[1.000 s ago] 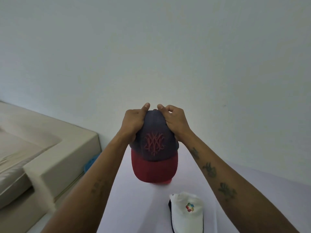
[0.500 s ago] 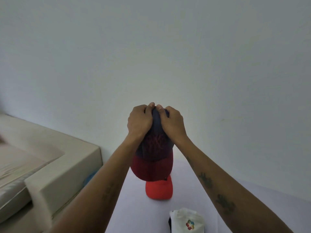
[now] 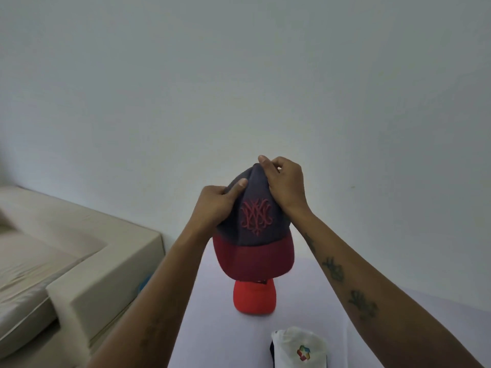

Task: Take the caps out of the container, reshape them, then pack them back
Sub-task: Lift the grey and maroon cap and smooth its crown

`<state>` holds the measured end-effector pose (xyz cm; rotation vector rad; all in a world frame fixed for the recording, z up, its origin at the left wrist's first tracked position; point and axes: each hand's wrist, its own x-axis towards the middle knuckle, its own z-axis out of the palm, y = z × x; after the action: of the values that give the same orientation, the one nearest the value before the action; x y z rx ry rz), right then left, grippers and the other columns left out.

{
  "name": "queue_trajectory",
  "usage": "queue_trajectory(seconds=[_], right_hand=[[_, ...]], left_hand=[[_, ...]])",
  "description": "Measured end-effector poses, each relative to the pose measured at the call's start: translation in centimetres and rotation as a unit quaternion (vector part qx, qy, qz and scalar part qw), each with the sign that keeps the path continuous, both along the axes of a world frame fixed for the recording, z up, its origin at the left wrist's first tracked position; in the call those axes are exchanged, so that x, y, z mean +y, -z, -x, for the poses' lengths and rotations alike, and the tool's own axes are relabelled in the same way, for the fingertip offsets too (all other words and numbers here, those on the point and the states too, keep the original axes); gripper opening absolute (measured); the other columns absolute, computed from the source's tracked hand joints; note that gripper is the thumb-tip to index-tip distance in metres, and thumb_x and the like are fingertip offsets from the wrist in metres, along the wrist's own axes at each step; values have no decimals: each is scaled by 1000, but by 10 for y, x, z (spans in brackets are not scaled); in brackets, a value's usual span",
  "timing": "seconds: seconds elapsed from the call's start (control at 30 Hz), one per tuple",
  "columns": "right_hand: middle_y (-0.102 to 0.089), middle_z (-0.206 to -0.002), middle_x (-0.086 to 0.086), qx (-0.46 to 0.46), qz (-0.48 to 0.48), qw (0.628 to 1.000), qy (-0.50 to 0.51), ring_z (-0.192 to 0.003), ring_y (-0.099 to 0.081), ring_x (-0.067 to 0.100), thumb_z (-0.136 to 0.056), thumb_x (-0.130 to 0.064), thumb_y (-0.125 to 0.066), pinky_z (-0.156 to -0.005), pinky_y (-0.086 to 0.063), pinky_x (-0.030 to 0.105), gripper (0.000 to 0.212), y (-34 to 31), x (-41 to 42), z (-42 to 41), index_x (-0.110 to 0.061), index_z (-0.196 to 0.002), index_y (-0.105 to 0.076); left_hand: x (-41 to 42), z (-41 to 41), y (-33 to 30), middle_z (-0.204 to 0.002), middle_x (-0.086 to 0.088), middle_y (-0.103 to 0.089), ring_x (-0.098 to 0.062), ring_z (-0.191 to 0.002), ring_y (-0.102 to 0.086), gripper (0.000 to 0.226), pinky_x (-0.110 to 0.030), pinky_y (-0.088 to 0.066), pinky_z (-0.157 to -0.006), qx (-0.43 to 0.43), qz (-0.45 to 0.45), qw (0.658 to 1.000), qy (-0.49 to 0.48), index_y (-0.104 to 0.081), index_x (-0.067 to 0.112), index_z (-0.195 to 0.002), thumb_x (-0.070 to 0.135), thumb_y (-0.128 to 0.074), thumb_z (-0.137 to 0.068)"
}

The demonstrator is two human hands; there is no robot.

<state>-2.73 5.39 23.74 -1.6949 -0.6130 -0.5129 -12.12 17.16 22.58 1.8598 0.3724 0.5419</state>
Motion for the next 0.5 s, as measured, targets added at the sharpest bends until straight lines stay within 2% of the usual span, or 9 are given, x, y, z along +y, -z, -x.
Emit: queue_trajectory(seconds=[0.03,0.1,0.2,0.27,0.3,0.37,0.4,0.47,0.5], right_hand=[[-56,-60,-7,-8,-8,1000,1,-57,-52,7,-90,-40,-59,-60,-43,23,36,0,2,2,-12,-67,-58],[-59,-70,-8,12,-15,1000,-15,-68,-57,9,-91,-46,-54,-68,-48,28,34,3,4,5,-14,-77,-58],[-62,-85,-5,115,78,990,-28,-85,-59,16,-90,-63,-35,-82,-48,38,48,14,3,4,-20,-87,-55],[-65,-89,6,170,93,980,-35,-84,-60,21,-89,-65,-32,-82,-50,42,64,20,0,3,-6,-93,-57],[-64,-85,12,203,60,976,-53,-78,-59,23,-89,-64,-36,-78,-51,41,70,21,0,4,3,-94,-57],[-61,-83,15,287,-55,950,-111,-74,-59,25,-90,-58,-46,-72,-53,38,66,16,0,10,6,-95,-60],[-64,-87,15,322,-108,930,-139,-77,-62,27,-90,-54,-50,-75,-55,39,60,13,1,11,4,-98,-62],[-68,-101,19,366,-202,885,-206,-89,-67,33,-90,-49,-55,-84,-56,47,56,10,4,13,3,-109,-62],[-69,-106,20,377,-236,866,-229,-93,-67,35,-90,-47,-56,-86,-56,49,55,10,5,14,4,-111,-61]], left_hand=[[-3,-3,2,-75,-11,-70,-26,-71,-66,55,-42,-55,-68,-30,17,999,-25,-70,1,-79,53,-57,-87],[-5,-10,4,-59,-9,-55,-24,-56,-53,55,-40,-46,-56,-92,59,990,-86,-57,6,-61,54,-55,-87],[-7,-14,1,-47,1,-29,-17,-47,-28,59,-33,-28,-51,-153,40,976,-147,-27,18,-50,55,-51,-89],[-10,-12,-7,-47,2,-31,-17,-46,-29,57,-33,-30,-50,-169,62,973,-146,-29,19,-50,53,-51,-90],[-11,-12,-11,-49,1,-37,-17,-46,-35,53,-32,-34,-49,-163,118,969,-141,-37,17,-52,50,-52,-91],[-10,-12,-18,-64,-6,-58,-20,-54,-53,42,-30,-48,-52,-119,301,943,-79,-57,10,-70,45,-53,-93],[-12,-11,-18,-81,-10,-66,-23,-67,-62,39,-34,-53,-60,-109,403,909,-21,-62,7,-84,44,-52,-94],[-23,-7,-18,-127,-17,-59,-31,-110,-60,44,-42,-47,-88,-128,542,825,94,-58,4,-115,41,-40,-99],[-27,-7,-14,-141,-18,-48,-31,-126,-49,51,-41,-40,-99,-135,555,813,112,-49,1,-130,40,-33,-102]])
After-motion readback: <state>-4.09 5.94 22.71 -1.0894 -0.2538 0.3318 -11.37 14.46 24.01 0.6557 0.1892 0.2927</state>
